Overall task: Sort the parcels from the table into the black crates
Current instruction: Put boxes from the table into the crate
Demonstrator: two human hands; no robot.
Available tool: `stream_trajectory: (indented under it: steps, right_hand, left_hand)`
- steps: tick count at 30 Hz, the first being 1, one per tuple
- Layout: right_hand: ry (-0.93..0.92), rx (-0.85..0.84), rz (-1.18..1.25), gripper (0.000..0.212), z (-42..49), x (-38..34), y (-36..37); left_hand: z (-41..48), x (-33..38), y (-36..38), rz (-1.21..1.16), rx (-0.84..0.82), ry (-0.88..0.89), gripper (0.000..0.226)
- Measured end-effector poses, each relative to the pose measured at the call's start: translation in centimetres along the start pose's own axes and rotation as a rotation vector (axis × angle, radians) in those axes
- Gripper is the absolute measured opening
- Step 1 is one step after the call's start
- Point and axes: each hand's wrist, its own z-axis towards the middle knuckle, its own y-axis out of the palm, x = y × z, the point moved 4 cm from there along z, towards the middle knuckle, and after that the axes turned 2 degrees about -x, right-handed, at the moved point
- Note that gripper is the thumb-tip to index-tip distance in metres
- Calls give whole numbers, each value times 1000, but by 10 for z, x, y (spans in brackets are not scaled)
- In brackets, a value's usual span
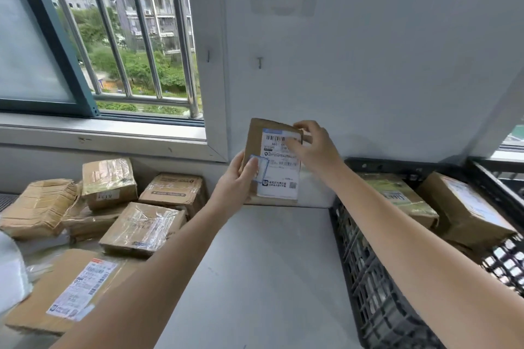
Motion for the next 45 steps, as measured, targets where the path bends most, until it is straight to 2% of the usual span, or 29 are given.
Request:
stream_trajectory:
  steps: [3,7,11,14,21,27,34,45]
  right_hand:
    - [12,25,88,48,-16,3,17]
    - [27,37,165,65,-36,1,26]
    - [-26,74,131,63,-53,-11,21]
    - [-88,38,98,72,-67,-24,16]
    - [-223,15,116,84,-92,-53,-10]
    - [-273,66,121,81,-103,-71,-30]
    - [-342,116,95,80,-114,-82,-42]
    - [-333,134,95,79,-119,-81,-49]
  left_hand:
    - [-7,2,-7,-62,37,34,45]
    - [-19,1,-5,-67,-155,36,38]
    - [-32,4,-4,-32,-277,164,67]
    - [-38,12,-6,-39,-306,229,79]
    - [-57,50,-2,21,-211,365,81]
    - [-74,80,7,44,-116,416,76]
    - [-85,97,14,226,31,469,90]
    - [-87,99,18,236,40,457,92]
